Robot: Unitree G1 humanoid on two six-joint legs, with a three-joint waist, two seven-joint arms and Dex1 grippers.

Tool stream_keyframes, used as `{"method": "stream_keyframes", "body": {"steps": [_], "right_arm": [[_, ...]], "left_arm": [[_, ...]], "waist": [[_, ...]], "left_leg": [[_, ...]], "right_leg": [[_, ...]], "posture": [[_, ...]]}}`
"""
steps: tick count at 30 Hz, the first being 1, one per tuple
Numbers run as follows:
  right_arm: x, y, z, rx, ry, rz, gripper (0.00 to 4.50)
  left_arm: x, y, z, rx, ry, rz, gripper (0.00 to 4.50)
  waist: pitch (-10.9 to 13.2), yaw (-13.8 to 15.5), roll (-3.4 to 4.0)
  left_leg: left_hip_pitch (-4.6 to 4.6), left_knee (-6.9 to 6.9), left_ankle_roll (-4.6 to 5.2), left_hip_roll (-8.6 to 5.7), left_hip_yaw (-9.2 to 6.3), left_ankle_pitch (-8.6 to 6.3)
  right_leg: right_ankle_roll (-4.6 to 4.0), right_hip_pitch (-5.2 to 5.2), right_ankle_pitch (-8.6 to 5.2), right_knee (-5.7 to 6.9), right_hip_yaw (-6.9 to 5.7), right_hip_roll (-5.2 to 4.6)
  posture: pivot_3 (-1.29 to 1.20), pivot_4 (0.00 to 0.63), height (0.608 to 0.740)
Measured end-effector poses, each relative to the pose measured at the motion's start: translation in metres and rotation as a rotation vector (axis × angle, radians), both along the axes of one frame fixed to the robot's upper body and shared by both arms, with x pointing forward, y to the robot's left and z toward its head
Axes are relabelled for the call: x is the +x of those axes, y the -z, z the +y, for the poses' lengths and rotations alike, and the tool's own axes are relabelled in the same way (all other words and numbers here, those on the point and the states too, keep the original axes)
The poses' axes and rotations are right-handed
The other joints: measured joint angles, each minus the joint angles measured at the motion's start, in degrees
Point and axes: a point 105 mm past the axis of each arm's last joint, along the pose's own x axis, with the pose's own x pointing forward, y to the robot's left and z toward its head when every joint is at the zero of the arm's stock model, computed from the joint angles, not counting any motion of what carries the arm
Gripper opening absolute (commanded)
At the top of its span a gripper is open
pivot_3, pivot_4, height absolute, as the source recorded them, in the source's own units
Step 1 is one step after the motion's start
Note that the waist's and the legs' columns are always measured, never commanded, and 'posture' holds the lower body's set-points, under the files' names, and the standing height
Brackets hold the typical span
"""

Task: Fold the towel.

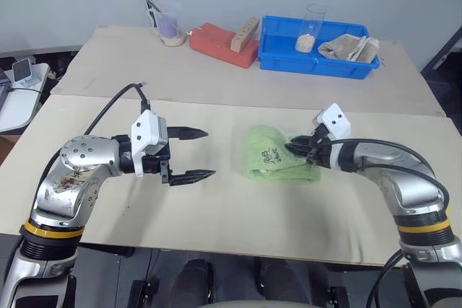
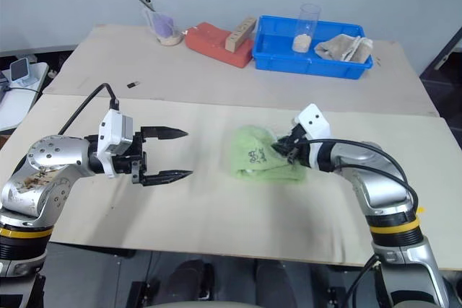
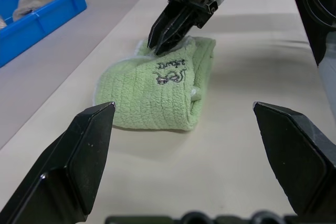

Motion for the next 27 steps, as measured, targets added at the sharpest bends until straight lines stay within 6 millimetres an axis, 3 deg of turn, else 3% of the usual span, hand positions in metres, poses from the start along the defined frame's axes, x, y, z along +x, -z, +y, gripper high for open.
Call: {"method": "stream_keyframes", "body": {"steps": [1,7,13,21,27], "right_arm": [[0.000,0.000,-0.001,-0.005,0.005,-0.001,2.60],[0.004,0.007,-0.005,-0.047,0.038,0.003,2.60],[0.004,0.023,0.006,-0.036,0.005,0.062,2.60],[0.006,0.020,0.009,-0.025,-0.003,0.059,0.03],[0.007,-0.005,-0.012,-0.027,0.047,-0.011,0.03]], "left_arm": [[-0.001,0.001,0.000,0.001,0.003,0.007,4.50],[-0.012,0.002,-0.001,0.009,0.061,0.033,4.50],[-0.012,0.002,0.000,0.016,0.058,0.031,4.50],[-0.012,0.000,-0.002,0.014,0.050,0.016,4.50],[-0.009,-0.005,-0.003,0.012,0.041,0.004,4.50]], "waist": [[0.0,0.0,0.00],[0.0,0.0,0.00],[0.0,0.0,0.00],[0.0,0.0,0.00],[0.0,0.2,0.00]], "left_leg": [[0.00,0.00,0.00,0.00,0.01,0.00],[0.00,0.00,0.00,0.01,0.04,0.00],[0.00,0.00,0.00,0.01,0.04,0.00],[0.01,0.00,0.00,0.01,0.03,0.00],[-0.01,0.01,0.00,-0.01,0.03,0.00]], "right_leg": [[0.00,-0.01,0.00,0.00,0.00,0.00],[0.00,-0.01,0.00,0.00,0.00,0.01],[0.00,-0.01,0.00,0.00,0.00,0.01],[0.00,0.00,0.00,0.00,0.00,0.01],[0.00,0.01,0.00,-0.02,-0.01,-0.02]], "posture": [[0.00,0.150,0.714],[0.00,0.150,0.714],[0.00,0.150,0.714],[0.00,0.150,0.714],[0.00,0.150,0.714]]}}
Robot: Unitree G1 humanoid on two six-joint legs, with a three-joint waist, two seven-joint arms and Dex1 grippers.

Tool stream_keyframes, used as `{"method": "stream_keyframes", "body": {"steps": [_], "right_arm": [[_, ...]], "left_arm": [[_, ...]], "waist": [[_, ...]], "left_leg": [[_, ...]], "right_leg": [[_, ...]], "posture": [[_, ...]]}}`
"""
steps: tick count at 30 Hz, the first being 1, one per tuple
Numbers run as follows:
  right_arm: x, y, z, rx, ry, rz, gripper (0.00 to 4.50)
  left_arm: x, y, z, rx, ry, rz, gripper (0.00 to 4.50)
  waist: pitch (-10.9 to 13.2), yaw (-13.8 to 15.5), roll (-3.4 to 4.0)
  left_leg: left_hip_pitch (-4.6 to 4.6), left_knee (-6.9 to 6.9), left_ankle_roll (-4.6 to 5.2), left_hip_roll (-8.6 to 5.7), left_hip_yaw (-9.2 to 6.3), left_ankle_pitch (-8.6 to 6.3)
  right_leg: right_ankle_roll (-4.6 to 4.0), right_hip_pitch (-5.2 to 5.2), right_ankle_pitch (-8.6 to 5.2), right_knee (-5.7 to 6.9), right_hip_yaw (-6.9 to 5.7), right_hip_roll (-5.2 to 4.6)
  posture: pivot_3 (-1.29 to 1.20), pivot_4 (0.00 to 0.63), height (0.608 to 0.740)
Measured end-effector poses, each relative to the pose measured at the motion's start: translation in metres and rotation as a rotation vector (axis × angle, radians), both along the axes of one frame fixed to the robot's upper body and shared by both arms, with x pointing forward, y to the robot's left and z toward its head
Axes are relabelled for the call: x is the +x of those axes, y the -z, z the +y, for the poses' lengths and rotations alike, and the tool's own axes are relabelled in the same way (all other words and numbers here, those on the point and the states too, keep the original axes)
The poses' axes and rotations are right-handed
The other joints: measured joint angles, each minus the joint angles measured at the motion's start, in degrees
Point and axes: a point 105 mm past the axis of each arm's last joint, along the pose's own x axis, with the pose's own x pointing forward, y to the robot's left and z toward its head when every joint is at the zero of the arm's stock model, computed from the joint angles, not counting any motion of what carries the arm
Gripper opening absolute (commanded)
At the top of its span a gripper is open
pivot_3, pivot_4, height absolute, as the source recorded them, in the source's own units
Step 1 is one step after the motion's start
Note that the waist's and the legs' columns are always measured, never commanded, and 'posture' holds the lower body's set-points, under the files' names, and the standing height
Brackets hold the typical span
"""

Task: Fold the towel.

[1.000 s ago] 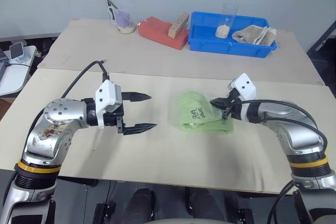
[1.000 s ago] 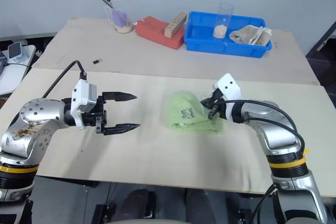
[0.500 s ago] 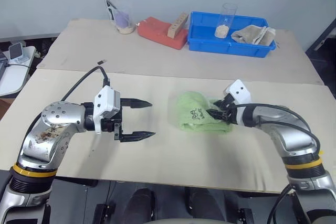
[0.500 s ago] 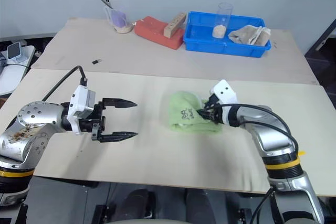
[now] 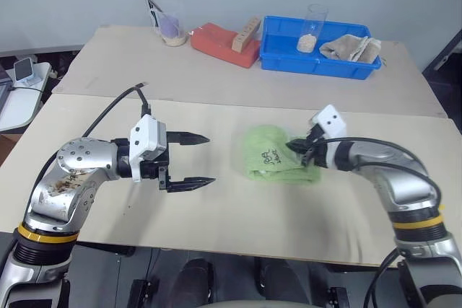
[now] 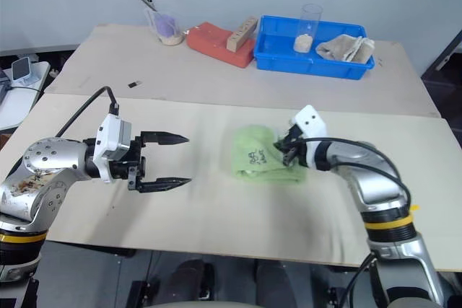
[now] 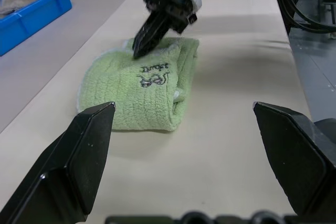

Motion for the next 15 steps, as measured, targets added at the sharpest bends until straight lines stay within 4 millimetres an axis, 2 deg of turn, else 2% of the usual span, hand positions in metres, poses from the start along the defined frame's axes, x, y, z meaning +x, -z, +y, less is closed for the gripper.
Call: {"method": "stream_keyframes", "body": {"steps": [5,8,11,15], "right_arm": [[-0.011,-0.009,-0.029,-0.017,0.062,0.008,0.03],[-0.015,-0.005,-0.041,-0.038,0.099,0.031,0.03],[-0.016,0.001,-0.044,-0.040,0.122,0.049,0.03],[-0.012,0.009,-0.043,-0.029,0.161,0.052,1.33]], "left_arm": [[0.001,-0.002,-0.001,0.001,0.002,0.001,4.50],[0.002,-0.007,-0.003,-0.002,0.008,-0.015,4.50],[0.003,-0.009,-0.007,-0.007,0.020,-0.023,4.50],[0.003,-0.007,-0.010,-0.012,0.028,-0.015,4.50]], "waist": [[0.0,-0.1,0.00],[0.0,-0.1,0.00],[0.0,-0.3,0.00],[0.0,-0.3,0.00]], "left_leg": [[0.01,-0.01,0.00,0.01,0.01,0.00],[0.03,-0.01,0.00,0.00,0.02,0.00],[0.03,-0.01,0.00,0.01,0.03,0.00],[0.02,-0.01,0.00,0.01,0.02,0.00]], "right_leg": [[0.00,0.01,0.00,0.00,0.00,0.02],[0.00,0.02,0.00,0.01,0.00,0.04],[0.00,0.02,0.00,0.01,0.02,0.05],[0.00,0.01,0.00,0.01,0.02,0.08]], "posture": [[0.00,0.150,0.714],[0.00,0.150,0.714],[0.00,0.150,0.714],[0.00,0.150,0.714]]}}
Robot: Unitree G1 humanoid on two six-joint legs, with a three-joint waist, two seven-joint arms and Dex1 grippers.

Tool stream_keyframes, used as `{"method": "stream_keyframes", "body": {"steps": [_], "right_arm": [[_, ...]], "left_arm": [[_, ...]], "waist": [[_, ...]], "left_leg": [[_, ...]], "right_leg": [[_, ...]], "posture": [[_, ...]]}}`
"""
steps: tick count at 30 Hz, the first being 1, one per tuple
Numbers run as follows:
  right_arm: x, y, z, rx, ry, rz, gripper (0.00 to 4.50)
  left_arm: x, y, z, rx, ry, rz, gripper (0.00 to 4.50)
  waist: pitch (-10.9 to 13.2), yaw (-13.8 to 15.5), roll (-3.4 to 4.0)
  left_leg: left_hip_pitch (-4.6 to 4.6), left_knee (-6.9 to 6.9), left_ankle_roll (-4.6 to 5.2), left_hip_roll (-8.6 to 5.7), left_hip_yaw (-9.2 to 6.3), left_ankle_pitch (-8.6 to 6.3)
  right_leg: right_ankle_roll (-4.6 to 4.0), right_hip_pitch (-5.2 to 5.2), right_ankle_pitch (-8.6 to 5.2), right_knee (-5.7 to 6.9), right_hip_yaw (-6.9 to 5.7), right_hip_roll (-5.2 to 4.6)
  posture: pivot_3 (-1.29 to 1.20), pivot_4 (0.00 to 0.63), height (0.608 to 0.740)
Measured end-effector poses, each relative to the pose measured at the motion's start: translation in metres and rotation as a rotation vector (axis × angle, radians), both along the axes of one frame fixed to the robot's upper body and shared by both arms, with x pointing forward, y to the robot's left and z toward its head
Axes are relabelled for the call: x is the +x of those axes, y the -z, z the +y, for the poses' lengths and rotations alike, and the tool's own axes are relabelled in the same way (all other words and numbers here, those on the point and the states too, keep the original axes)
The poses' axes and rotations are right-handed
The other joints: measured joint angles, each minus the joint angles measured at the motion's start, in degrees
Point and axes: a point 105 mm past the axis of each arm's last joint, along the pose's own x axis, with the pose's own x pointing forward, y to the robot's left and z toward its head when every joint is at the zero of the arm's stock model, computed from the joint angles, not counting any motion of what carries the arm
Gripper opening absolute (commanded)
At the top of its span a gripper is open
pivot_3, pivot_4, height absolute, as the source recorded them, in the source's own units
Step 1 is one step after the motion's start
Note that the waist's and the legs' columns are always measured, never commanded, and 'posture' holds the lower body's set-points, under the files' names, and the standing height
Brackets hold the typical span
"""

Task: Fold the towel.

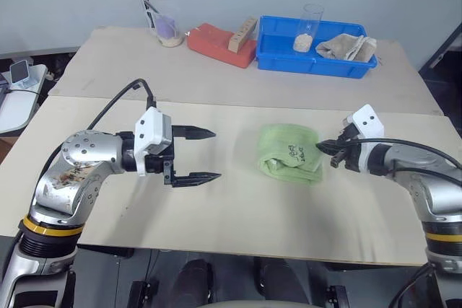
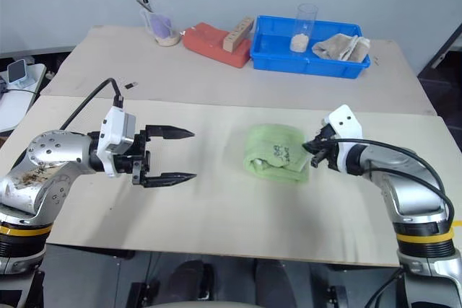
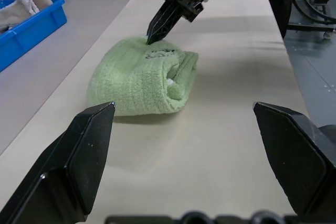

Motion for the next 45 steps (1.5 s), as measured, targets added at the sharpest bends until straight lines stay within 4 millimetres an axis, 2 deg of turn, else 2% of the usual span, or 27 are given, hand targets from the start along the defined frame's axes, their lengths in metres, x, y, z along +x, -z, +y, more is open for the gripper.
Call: {"method": "stream_keyframes", "body": {"steps": [3,9,10,15,17,21,25,30,36,40,45], "right_arm": [[0.002,0.004,-0.002,0.001,0.028,0.005,2.32],[0.005,-0.005,0.003,0.025,0.026,-0.029,4.39],[0.004,-0.007,0.003,0.041,0.028,-0.032,4.45],[0.003,-0.034,0.005,0.157,0.066,-0.077,4.45],[0.000,-0.036,0.010,0.206,0.075,-0.064,4.45],[-0.006,-0.013,0.022,0.226,0.088,0.011,4.45],[-0.007,0.017,0.026,0.124,0.124,0.056,4.45],[-0.002,0.022,0.024,0.092,0.143,0.021,4.45],[0.004,0.034,0.033,0.196,0.174,0.080,4.45],[0.006,0.033,0.032,0.226,0.182,0.102,3.37],[0.009,0.028,0.036,0.243,0.165,0.099,1.61]], "left_arm": [[0.000,0.000,0.000,0.000,-0.001,-0.001,4.50],[0.000,0.003,-0.001,-0.003,-0.009,0.008,4.50],[0.000,0.005,-0.001,-0.002,-0.008,0.013,4.50],[0.000,0.006,-0.001,0.000,-0.010,0.015,4.50],[0.000,0.006,-0.001,0.000,-0.010,0.015,4.50],[0.000,0.006,-0.001,0.000,-0.008,0.015,4.50],[-0.002,0.006,-0.002,-0.004,0.004,0.022,4.50],[-0.011,0.008,-0.001,0.021,0.053,0.057,4.50],[-0.011,0.009,-0.001,0.019,0.051,0.059,4.50],[-0.010,0.009,-0.001,0.016,0.043,0.056,4.50],[-0.007,0.006,-0.003,0.001,0.028,0.046,4.50]], "waist": [[0.0,0.1,0.00],[0.0,0.1,0.00],[0.0,0.1,0.00],[0.0,0.1,0.00],[0.0,0.1,0.00],[0.0,0.1,0.00],[0.0,0.1,0.00],[0.0,0.0,0.01],[0.0,0.0,0.01],[0.0,0.0,0.01],[0.0,-0.1,0.01]], "left_leg": [[-0.01,0.01,0.00,-0.01,0.01,0.00],[-0.01,0.01,0.00,0.00,-0.01,0.00],[-0.02,0.01,0.00,0.00,-0.01,0.00],[0.00,0.00,0.00,0.03,-0.04,0.00],[-0.01,-0.01,0.00,0.06,-0.05,0.00],[-0.01,-0.02,0.00,0.06,-0.03,0.00],[-0.02,0.00,0.00,0.03,0.00,0.00],[-0.01,-0.01,0.00,0.04,0.00,0.00],[0.01,-0.01,0.00,0.04,-0.01,0.00],[0.02,-0.02,0.00,0.05,-0.01,0.00],[0.02,-0.02,0.00,0.05,-0.01,0.00]], "right_leg": [[0.00,0.00,0.00,-0.01,0.00,-0.03],[0.00,0.00,0.00,-0.01,0.00,-0.03],[0.00,0.00,0.00,-0.01,0.00,-0.03],[0.00,0.01,0.00,0.00,0.00,-0.01],[0.00,0.01,0.00,-0.01,-0.01,0.01],[0.00,0.00,0.00,0.00,-0.01,0.00],[0.00,-0.01,0.00,0.00,0.00,-0.03],[0.00,-0.01,0.00,-0.01,0.00,0.00],[-0.01,0.00,0.00,0.01,0.00,0.02],[-0.01,0.00,0.00,0.00,0.00,0.02],[-0.01,0.00,0.00,0.01,0.00,0.03]], "posture": [[0.00,0.150,0.714],[0.00,0.150,0.714],[0.00,0.150,0.714],[0.00,0.150,0.714],[0.00,0.150,0.714],[0.00,0.150,0.714],[0.00,0.150,0.714],[0.00,0.150,0.714],[0.00,0.150,0.714],[0.00,0.150,0.714],[0.00,0.150,0.714]]}}
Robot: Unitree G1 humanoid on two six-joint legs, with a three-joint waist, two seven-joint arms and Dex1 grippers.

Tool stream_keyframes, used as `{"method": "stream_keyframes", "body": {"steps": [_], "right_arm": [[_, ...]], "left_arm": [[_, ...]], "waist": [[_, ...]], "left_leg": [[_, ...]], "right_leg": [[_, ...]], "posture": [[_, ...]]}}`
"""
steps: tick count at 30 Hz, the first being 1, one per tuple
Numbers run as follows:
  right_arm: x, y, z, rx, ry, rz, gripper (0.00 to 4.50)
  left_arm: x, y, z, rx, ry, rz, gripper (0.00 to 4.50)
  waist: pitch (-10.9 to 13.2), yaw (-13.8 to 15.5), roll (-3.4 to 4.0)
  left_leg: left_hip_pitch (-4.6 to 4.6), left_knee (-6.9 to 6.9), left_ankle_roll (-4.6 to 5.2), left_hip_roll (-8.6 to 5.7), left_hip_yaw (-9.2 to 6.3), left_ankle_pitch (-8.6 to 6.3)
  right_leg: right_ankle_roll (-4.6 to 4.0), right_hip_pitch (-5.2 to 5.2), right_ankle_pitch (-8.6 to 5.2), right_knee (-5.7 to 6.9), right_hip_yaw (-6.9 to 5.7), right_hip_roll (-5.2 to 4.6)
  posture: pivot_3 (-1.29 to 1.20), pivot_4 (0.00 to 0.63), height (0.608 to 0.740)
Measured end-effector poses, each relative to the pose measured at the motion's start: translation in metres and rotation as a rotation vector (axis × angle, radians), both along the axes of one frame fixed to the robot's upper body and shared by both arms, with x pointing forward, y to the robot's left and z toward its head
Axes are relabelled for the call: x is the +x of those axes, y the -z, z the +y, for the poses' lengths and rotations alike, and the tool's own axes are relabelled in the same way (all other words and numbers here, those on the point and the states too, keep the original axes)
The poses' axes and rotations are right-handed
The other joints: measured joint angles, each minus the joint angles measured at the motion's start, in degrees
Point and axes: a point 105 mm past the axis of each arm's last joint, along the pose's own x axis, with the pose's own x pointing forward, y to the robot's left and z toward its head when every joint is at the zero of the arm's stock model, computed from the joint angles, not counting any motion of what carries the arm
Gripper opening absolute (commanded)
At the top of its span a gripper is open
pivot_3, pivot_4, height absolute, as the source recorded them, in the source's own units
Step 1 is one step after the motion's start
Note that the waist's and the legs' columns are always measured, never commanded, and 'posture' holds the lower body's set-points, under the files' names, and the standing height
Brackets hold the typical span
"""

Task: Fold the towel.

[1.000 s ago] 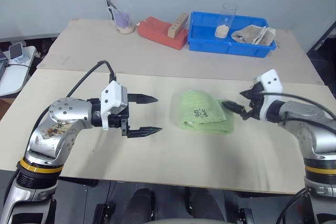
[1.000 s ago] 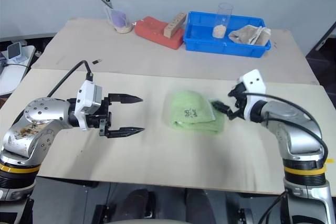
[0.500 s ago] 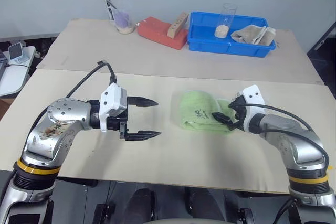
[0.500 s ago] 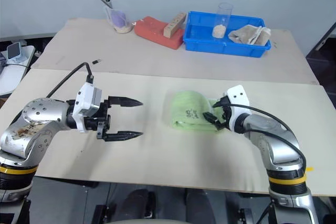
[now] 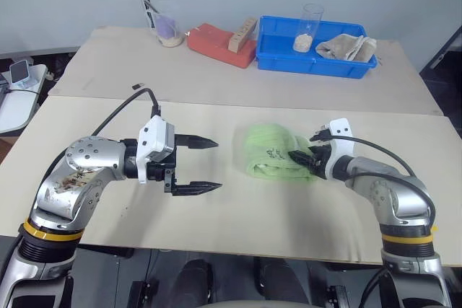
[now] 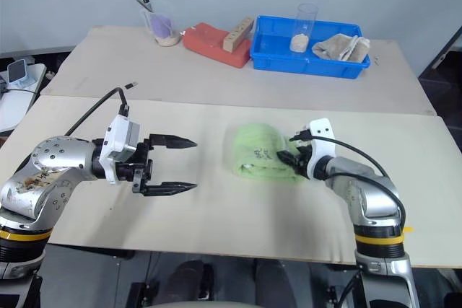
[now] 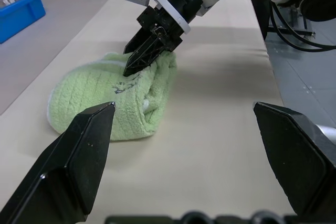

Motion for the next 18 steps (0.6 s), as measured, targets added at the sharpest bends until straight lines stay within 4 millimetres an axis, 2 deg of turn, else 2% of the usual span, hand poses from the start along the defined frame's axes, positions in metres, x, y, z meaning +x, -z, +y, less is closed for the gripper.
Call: {"method": "stream_keyframes", "body": {"steps": [5,9,13,16,18], "right_arm": [[0.002,-0.006,-0.002,-0.018,-0.022,-0.011,0.01],[0.008,-0.026,-0.004,-0.056,-0.062,-0.075,0.01],[0.027,-0.057,-0.013,-0.081,-0.050,-0.175,0.01],[0.045,-0.077,-0.036,-0.112,0.014,-0.225,0.01],[0.054,-0.083,-0.052,-0.134,0.065,-0.239,0.01]], "left_arm": [[0.004,-0.006,-0.002,-0.021,-0.021,-0.018,4.50],[0.009,-0.013,0.000,-0.053,-0.058,-0.032,4.50],[0.013,-0.021,0.000,-0.085,-0.073,-0.049,4.50],[0.014,-0.023,0.000,-0.102,-0.075,-0.043,4.50],[0.014,-0.025,0.000,-0.112,-0.072,-0.039,4.50]], "waist": [[0.0,0.0,0.00],[0.0,0.0,0.00],[0.0,0.0,0.00],[0.0,0.1,0.00],[0.0,0.2,0.00]], "left_leg": [[-0.02,0.00,0.00,-0.01,0.00,0.00],[-0.01,0.00,0.00,-0.02,0.00,0.00],[0.00,0.00,0.00,-0.03,0.02,0.00],[-0.01,-0.02,0.00,-0.07,0.04,0.00],[-0.02,-0.02,0.00,-0.08,0.04,0.00]], "right_leg": [[0.00,0.00,0.00,-0.01,0.00,-0.01],[0.00,-0.01,0.00,-0.01,0.00,-0.02],[-0.01,0.00,0.01,-0.01,0.00,-0.01],[-0.01,-0.01,0.01,-0.04,-0.01,-0.03],[-0.01,0.00,0.01,-0.06,-0.01,-0.04]], "posture": [[0.00,0.150,0.714],[0.00,0.150,0.714],[0.00,0.150,0.714],[0.00,0.150,0.714],[0.00,0.150,0.714]]}}
